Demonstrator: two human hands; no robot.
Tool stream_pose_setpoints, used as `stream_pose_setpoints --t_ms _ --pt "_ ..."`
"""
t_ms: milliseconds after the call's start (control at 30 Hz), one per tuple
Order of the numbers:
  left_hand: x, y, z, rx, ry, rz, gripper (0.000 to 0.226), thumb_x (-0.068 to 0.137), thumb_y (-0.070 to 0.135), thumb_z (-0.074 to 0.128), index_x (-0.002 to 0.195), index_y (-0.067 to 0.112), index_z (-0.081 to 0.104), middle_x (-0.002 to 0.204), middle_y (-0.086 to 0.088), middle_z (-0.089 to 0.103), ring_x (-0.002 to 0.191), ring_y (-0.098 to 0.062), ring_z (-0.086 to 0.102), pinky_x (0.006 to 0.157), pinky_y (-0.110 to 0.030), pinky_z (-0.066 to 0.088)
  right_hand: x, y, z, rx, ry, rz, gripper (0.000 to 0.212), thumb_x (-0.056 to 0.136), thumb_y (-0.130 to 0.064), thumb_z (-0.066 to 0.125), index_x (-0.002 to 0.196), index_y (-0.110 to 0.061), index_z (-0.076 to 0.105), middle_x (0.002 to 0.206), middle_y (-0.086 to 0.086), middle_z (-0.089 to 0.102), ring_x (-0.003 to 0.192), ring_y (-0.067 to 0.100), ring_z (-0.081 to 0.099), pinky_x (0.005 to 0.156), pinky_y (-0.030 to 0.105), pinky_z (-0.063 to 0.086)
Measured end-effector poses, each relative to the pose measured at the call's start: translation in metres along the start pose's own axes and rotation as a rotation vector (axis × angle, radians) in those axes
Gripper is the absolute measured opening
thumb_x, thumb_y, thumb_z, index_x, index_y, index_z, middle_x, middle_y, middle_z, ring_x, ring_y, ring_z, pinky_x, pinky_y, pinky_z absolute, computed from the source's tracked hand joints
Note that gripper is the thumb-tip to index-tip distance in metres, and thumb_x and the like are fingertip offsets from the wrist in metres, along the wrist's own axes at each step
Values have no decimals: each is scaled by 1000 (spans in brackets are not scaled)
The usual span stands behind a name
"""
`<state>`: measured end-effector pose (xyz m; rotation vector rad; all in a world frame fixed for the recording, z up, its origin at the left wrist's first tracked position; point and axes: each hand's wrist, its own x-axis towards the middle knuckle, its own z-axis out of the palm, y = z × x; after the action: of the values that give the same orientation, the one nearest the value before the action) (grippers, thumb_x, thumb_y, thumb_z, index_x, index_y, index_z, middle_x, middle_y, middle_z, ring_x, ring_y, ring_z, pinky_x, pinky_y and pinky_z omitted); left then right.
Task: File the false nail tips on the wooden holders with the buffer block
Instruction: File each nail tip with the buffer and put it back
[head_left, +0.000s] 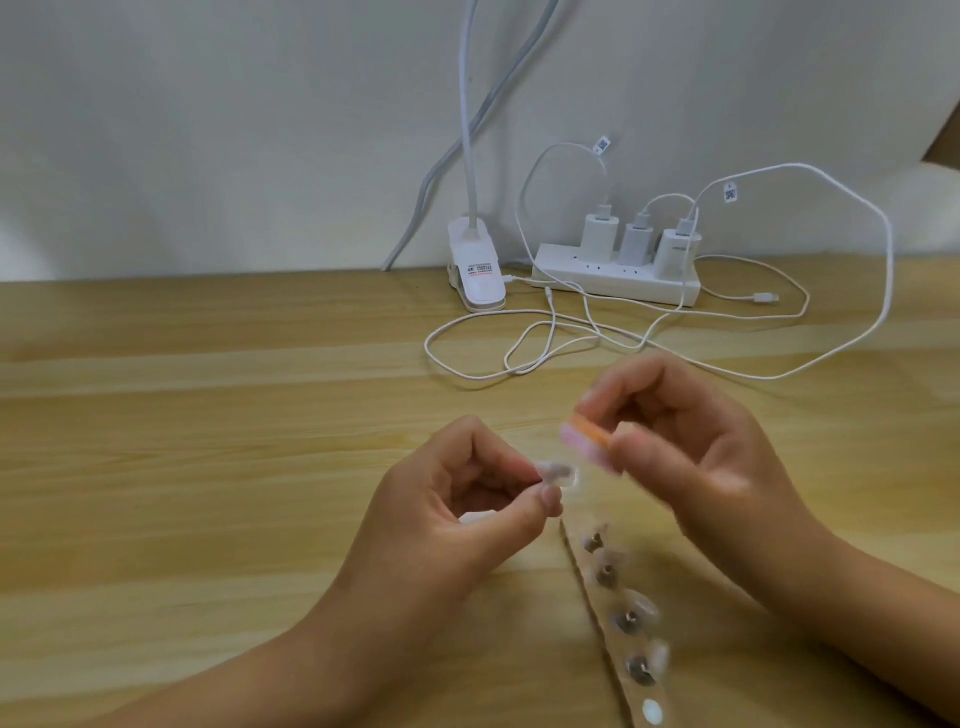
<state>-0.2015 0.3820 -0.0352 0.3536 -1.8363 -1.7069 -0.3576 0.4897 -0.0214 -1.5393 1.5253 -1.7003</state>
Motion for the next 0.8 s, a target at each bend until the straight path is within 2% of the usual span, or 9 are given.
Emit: stream_pose_setpoints --t_ms 67,100,200,300,400,467,567,700,800 --pt "-1 -1 0 10 -2 1 16 67 33 77 72 26 64 79 -3 75 75 -10 70 65 -16 51 1 2 -1 -72 -62 44 17 79 -34 70 89 -21 66 86 -6 68 84 12 63 79 22 48" --pt "-1 -1 0 19 1 1 16 67 33 77 72 26 64 80 -2 75 75 -11 70 66 -16 51 2 4 -2 -65 -30 84 19 76 -35 73 86 -20 67 84 -7 69 83 10 63 79 21 48" --pt "-1 0 -1 10 6 6 15 67 33 77 73 26 65 80 -2 75 77 -12 71 67 -18 52 2 4 -5 144 65 101 14 76 -36 69 81 -23 66 79 -8 70 79 6 65 75 14 49" --pt "-2 -1 -1 18 -3 4 15 68 33 76 74 26 65 81 -2 75 78 -15 71 69 -22 55 1 6 -2 23 -90 116 20 78 -43 70 82 -24 66 80 -7 68 77 7 62 73 16 47" --pt "-2 1 -1 0 -2 -16 16 68 34 76 77 26 65 81 -1 75 78 -15 70 70 -21 54 8 14 -8 -14 57 188 26 75 -40 71 85 -18 64 81 -6 72 80 4 66 74 12 48" --pt "0 2 -2 -31 -26 -33 16 70 32 76 84 29 69 78 0 74 77 -10 69 69 -17 52 11 12 -13 47 149 119 26 76 -40 68 93 -21 66 86 -8 73 86 4 68 78 11 49" --pt "4 2 -2 -69 -63 -104 16 77 21 72 92 28 75 77 1 74 76 -6 69 70 -13 49 7 9 -14 10 195 27 24 77 -43 68 99 -35 71 92 -7 72 91 10 68 83 19 51" --pt "7 2 -4 -103 -77 -153 16 80 25 72 95 25 78 85 -2 76 81 -7 70 71 -13 50 5 10 -13 -109 193 -4 36 78 -41 68 112 -27 67 103 -3 67 99 21 63 92 37 50" --pt "8 1 -5 -169 -68 -193 20 77 30 75 96 24 77 89 -5 76 84 -10 71 72 -15 52 5 9 -12 -82 191 37 40 76 -42 68 114 -27 68 103 -3 67 100 22 63 93 34 50"
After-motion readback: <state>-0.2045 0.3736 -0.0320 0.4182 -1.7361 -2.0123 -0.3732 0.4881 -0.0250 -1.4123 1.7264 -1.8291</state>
